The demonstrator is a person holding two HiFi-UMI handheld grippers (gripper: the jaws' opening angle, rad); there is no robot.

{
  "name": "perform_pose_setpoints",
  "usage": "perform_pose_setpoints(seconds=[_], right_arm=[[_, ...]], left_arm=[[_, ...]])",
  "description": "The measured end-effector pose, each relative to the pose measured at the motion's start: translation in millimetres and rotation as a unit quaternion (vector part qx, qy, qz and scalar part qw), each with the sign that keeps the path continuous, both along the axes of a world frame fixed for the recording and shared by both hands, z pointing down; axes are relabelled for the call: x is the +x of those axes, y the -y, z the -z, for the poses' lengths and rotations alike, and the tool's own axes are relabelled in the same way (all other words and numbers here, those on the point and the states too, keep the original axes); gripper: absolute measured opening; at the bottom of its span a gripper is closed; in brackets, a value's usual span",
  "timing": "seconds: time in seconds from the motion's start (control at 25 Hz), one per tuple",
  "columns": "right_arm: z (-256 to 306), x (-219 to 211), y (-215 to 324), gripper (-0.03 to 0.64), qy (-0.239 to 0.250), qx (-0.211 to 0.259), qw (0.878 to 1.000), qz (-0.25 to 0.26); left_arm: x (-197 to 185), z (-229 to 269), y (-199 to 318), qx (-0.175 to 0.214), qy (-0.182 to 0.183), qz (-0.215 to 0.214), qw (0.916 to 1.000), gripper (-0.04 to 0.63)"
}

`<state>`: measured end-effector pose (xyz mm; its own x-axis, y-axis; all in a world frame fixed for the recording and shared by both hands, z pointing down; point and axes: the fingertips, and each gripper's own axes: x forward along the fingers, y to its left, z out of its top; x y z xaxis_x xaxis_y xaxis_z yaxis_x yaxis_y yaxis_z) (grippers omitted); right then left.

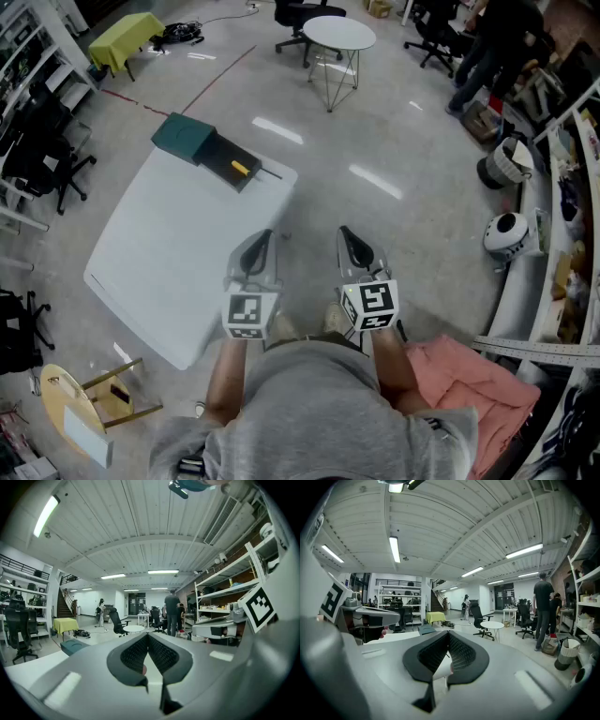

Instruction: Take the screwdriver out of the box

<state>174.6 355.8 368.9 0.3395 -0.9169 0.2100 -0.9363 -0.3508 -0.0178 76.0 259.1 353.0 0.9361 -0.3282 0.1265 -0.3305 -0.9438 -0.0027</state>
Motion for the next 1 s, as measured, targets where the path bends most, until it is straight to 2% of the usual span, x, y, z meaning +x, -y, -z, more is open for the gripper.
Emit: perform_pose_setpoints(seconds=[0.56,1.0], right_arm=[[1.4,-41.5,34.8,0.003,0.010,0.006,1.000,0.012],[0.8,-68.4,102.7,0.003,0.003,0.000,0.998,0.065]], left_arm=[[-40.7,1.2,31.7,0.003,-0.005,0.003,1.0000,0.012],[-78.4,-2.6,90.8,-0.001,-0.011,0.058,0.9982,0.011]])
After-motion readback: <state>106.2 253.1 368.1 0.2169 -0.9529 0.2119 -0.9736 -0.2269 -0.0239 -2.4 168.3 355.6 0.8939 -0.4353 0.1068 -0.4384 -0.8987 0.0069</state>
